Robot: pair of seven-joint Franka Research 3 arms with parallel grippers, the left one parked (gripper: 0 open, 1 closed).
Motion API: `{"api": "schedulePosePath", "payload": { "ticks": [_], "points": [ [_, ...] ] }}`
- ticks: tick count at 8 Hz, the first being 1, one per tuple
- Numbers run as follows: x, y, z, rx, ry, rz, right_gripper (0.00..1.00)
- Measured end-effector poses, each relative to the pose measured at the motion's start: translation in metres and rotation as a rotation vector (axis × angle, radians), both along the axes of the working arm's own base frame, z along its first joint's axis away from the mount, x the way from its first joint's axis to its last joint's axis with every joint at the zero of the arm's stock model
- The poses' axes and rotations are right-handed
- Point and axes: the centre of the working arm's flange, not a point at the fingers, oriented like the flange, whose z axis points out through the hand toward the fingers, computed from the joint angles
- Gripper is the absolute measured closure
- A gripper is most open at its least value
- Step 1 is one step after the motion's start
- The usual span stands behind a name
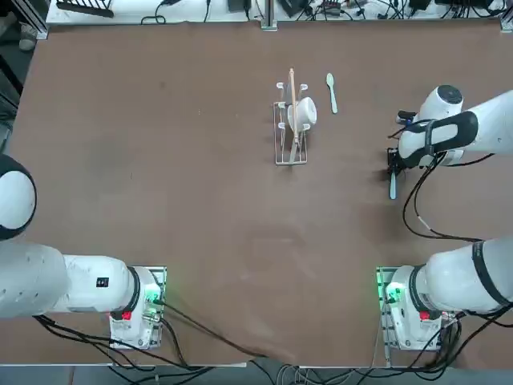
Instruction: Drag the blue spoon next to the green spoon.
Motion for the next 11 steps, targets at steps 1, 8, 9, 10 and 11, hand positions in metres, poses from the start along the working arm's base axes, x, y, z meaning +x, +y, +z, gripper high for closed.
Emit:
{"api": "schedulePosePath", "payload": {
  "ticks": [1, 8, 9, 10, 11],
  "points": [
    [0.005, 0.000, 0.003, 0.000, -0.012, 0.005, 0.85],
    [0.127, 0.033, 0.101, -0.001, -0.068, 0.082, 0.85],
    [0.152, 0.044, 0.117, 0.000, -0.052, 0.100, 0.85],
    [0.180, 0.055, 0.133, 0.001, -0.032, 0.115, 0.85],
    [0.207, 0.063, 0.145, -0.002, -0.017, 0.128, 0.85]
  ]
}}
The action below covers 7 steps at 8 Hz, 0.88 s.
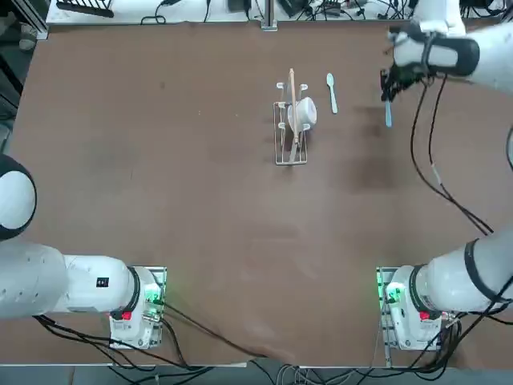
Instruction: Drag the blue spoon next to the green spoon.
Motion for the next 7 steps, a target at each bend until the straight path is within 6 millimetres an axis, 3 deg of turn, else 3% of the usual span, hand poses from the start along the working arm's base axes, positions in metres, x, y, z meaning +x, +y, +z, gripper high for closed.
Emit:
{"api": "schedulePosePath", "payload": {
  "ticks": [3, 7],
  "points": [
    [0.069, 0.013, 0.007, -0.033, 0.025, 0.049, 0.85],
    [0.125, 0.024, -0.027, -0.027, 0.005, 0.165, 0.85]
  ]
}}
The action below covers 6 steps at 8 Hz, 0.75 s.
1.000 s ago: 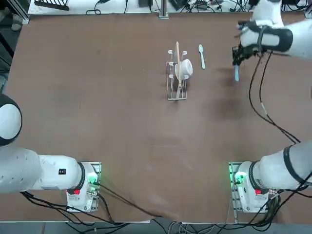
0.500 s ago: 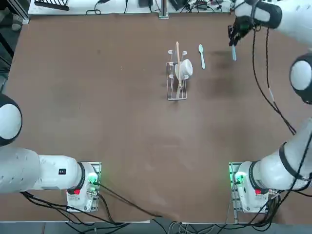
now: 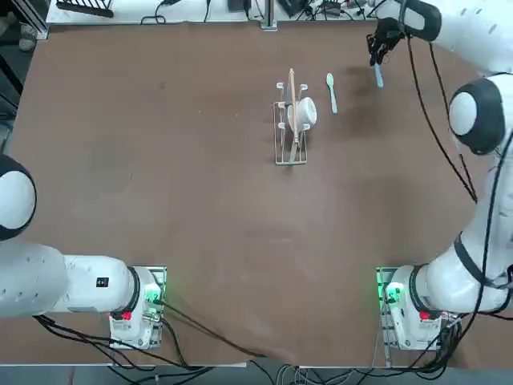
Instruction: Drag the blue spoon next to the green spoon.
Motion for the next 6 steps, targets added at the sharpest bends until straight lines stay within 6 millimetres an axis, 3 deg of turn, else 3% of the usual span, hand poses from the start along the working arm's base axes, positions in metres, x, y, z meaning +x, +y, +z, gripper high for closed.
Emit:
{"api": "schedulePosePath", "payload": {
  "ticks": [3, 6],
  "points": [
    [0.020, 0.018, -0.026, 0.006, -0.012, 0.017, 0.85],
    [0.021, 0.038, -0.054, 0.008, 0.008, -0.108, 0.85]
  ]
}}
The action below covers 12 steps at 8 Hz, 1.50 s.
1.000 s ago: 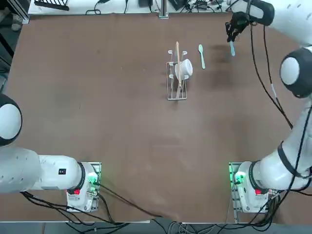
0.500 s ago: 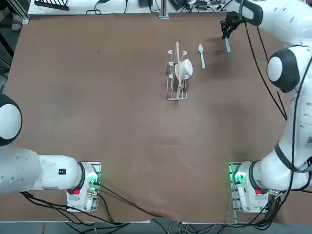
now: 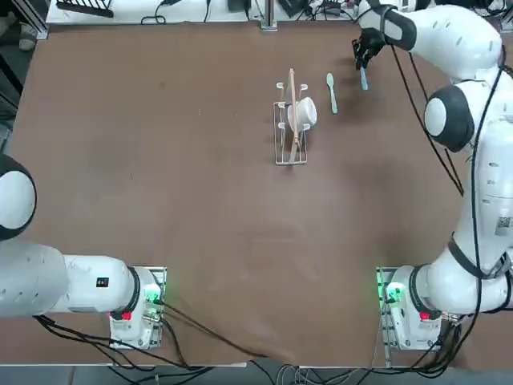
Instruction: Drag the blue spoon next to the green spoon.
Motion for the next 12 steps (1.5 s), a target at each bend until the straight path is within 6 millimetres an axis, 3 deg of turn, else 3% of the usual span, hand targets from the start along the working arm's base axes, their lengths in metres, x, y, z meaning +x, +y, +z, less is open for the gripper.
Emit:
{"api": "schedulePosePath", "payload": {
  "ticks": [4, 7, 12],
  "points": [
    [-0.010, 0.042, -0.027, 0.002, 0.026, -0.095, 0.85],
    [-0.013, 0.042, -0.044, -0.063, 0.025, -0.027, 0.85],
    [-0.021, 0.060, -0.057, -0.064, 0.025, 0.010, 0.85]
  ]
}}
